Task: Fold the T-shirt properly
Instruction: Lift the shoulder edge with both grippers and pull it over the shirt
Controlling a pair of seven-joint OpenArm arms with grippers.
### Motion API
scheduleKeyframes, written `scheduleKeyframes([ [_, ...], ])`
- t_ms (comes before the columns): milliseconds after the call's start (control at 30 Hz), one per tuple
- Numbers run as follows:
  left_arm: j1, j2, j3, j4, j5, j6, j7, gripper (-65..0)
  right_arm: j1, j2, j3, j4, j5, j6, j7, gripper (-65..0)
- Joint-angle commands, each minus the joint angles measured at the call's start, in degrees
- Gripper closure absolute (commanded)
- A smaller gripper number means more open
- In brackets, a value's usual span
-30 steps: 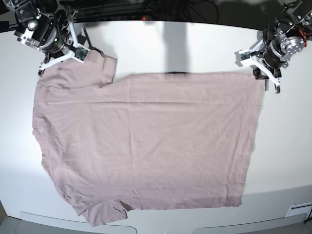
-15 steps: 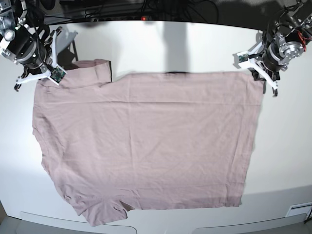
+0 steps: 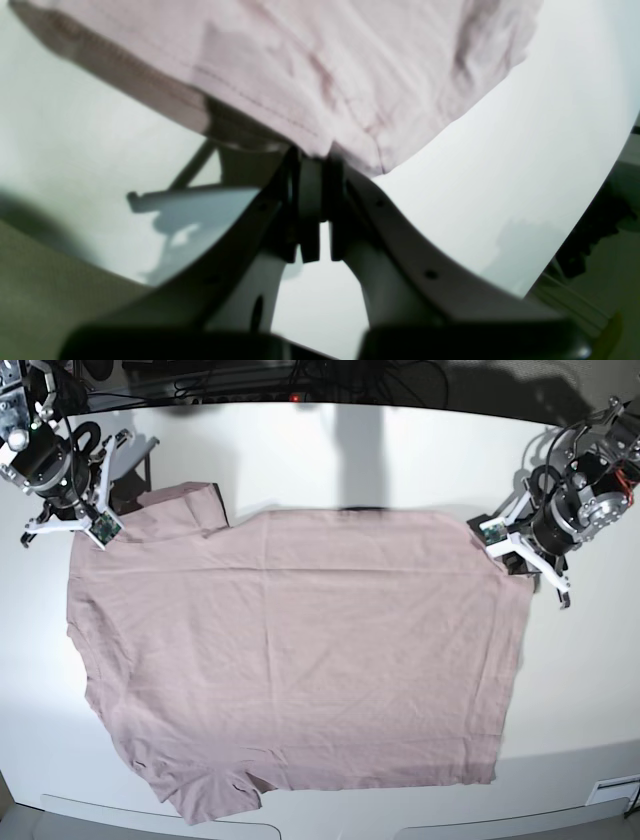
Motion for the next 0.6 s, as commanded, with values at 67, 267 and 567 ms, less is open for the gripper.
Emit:
scheduleKeyframes([
  [67, -2.2, -0.1, -0.4, 0.7, 0.2, 0.9, -0.3, 0.0, 3.3, 1.0, 0.5, -0.3, 1.4, -1.1, 0.9, 0.0],
  [267, -4.1, 0.6, -0.4, 0.7, -1.9, 3.6, -0.3, 0.0, 9.8, 0.9, 0.4, -7.5, 3.0, -1.0, 0.7, 0.0],
  [567, -7.6, 0.6, -0.4, 0.7, -5.7, 5.7, -0.3, 0.0, 17.2, 0.7, 0.4, -16.2, 4.4, 1.2, 0.8, 0.0],
])
